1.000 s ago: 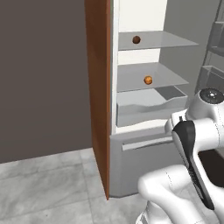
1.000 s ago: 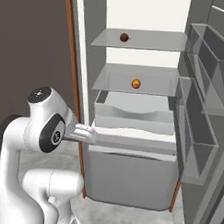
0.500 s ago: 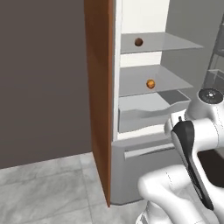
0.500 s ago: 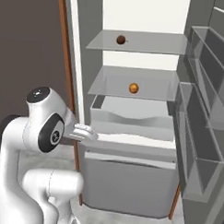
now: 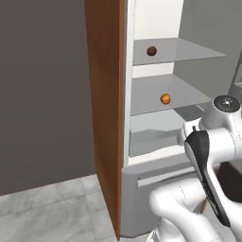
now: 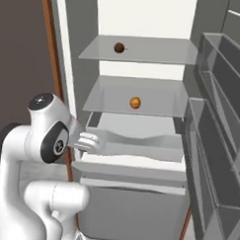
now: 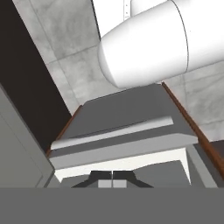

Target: Retrieve the pear and peach from the fridge and place them into the bowl on the dining table.

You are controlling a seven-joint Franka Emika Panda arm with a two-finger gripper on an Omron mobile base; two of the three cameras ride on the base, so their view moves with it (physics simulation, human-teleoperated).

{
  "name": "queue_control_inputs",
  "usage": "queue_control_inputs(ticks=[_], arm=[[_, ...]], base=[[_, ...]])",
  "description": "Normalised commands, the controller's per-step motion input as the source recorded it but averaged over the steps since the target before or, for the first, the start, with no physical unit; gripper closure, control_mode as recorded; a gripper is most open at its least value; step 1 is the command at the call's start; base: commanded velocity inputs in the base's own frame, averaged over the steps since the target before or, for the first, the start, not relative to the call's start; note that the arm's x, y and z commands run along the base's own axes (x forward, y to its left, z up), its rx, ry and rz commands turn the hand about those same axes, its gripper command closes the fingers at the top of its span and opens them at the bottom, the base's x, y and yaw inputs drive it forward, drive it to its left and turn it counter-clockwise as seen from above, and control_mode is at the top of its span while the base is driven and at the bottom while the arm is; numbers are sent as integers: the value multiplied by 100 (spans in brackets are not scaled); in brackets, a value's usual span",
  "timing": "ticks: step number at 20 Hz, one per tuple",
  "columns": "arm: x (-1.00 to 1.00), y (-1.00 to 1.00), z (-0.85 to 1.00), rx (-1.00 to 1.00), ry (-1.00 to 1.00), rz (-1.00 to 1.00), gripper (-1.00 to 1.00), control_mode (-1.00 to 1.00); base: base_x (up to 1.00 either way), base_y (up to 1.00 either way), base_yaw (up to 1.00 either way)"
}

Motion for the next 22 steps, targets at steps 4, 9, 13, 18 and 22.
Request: queue_control_inputs(ticks=[4,9,13,18,22], arm=[[0,0,0,0,0,0,100,100],[0,0,0,0,0,0,100,100],[0,0,0,0,0,0,100,100],[0,0,0,0,0,0,100,100],[0,0,0,0,0,0,100,100]], base=[[59,-36,-9],[55,-47,-4],[41,-32,-1],[33,-19,0],[33,-18,0]])
